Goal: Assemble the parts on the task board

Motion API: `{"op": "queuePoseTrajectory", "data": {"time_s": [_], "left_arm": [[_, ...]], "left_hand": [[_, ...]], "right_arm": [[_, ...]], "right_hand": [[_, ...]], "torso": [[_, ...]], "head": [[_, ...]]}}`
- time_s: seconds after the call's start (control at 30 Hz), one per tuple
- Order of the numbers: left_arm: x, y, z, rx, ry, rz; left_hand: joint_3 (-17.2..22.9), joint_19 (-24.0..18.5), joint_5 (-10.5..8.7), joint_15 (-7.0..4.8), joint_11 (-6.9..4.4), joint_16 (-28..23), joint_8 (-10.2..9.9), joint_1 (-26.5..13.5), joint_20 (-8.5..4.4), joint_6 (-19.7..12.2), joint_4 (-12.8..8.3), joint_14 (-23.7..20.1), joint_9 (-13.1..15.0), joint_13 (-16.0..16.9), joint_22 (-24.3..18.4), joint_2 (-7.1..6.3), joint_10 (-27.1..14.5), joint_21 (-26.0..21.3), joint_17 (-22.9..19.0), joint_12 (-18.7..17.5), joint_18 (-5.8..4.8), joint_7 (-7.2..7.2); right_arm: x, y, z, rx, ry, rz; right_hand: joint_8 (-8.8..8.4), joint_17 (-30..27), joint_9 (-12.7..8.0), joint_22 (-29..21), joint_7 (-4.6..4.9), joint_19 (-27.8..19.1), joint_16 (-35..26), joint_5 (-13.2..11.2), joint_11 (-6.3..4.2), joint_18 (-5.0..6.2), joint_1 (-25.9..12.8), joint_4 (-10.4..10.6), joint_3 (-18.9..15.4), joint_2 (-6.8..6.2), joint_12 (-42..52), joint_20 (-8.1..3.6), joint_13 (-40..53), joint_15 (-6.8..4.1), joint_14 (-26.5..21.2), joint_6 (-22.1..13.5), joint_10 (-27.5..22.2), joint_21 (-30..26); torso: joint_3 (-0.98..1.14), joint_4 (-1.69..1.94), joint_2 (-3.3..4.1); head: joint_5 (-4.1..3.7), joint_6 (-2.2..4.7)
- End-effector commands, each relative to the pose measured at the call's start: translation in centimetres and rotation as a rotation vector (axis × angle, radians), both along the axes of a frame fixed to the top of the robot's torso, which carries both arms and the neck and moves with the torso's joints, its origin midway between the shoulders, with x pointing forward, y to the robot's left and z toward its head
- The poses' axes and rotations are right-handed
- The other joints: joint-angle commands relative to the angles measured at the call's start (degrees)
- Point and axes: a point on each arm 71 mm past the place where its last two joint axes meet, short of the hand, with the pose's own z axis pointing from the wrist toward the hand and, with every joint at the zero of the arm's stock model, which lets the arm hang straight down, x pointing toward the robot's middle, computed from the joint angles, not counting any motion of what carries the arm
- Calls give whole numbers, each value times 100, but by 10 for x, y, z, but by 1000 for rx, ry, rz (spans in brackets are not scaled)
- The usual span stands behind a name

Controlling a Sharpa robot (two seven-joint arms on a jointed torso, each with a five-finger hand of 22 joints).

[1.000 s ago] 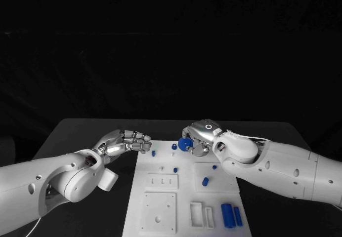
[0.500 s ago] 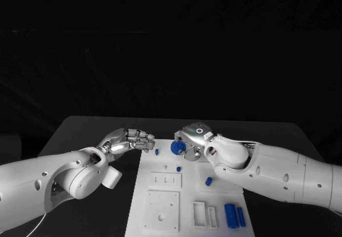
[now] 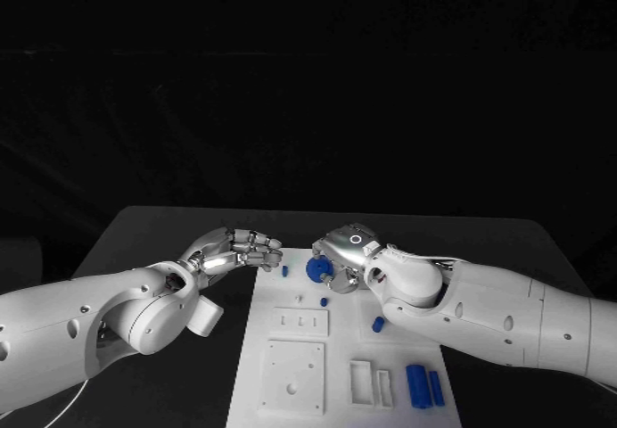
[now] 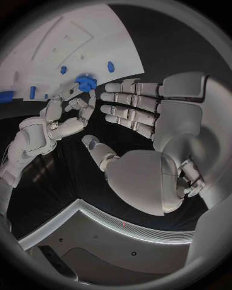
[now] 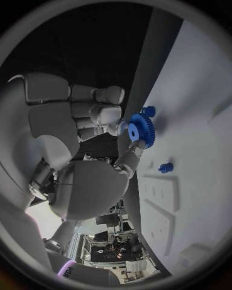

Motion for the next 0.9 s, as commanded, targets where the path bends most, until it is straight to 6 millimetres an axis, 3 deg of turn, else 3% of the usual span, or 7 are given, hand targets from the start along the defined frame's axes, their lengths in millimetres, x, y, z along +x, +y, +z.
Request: {"op": "queuePoseTrajectory", "data": {"time_s": [0.03, 0.23, 0.5, 0.9], "left_arm": [[0, -3, 3, -10, -11, -5], [0, -4, 2, -9, -9, -5], [0, -4, 2, -8, -7, -5], [0, -4, 2, -8, -8, -4]], "left_hand": [[-8, 48, 34, 4, 14, 17, 6, 15, -2, 32, -33, 44, -5, -9, -9, 58, 41, -20, -8, -33, 60, 6], [-7, 49, 33, 3, 14, 16, 5, 17, -3, 33, -37, 43, -6, -9, -10, 60, 42, -21, -10, -34, 60, 7], [-7, 48, 33, 3, 14, 15, 5, 20, -4, 36, -42, 43, -7, -9, -10, 61, 44, -23, -11, -34, 59, 9], [-11, 50, 26, 3, 17, 15, 4, 14, -4, 38, -46, 44, -8, -10, -11, 61, 45, -26, -13, -36, 56, 11]], "right_arm": [[2, -1, -2, -27, -1, -9], [4, -1, -3, -34, 4, -14], [7, -1, -7, -41, 20, -21], [5, 5, -19, -40, 45, -11]], "right_hand": [[14, 7, 5, 6, 74, 24, -32, -31, 2, 241, 7, 8, 17, -40, -17, -9, -8, -44, 0, 412, 22, 6], [9, 7, 4, 8, 76, 21, -35, -33, 4, 241, 0, 3, 8, -43, -20, -7, -8, -42, -1, 406, 18, 3], [-1, 7, 2, 9, 80, 14, -43, -29, 8, 241, -8, -2, 1, -40, -27, -3, -10, -39, -5, 393, 11, -4], [-29, 5, -6, 12, 93, 5, -58, -35, 20, 241, -21, -10, -12, -41, -37, 4, -14, -30, -10, 353, 2, -17]], "torso": [[-6, 4, -5], [-3, 19, -6], [5, -19, -3], [10, -6, 0]], "head": [[2, -4], [6, -30], [48, -63], [77, -100]]}}
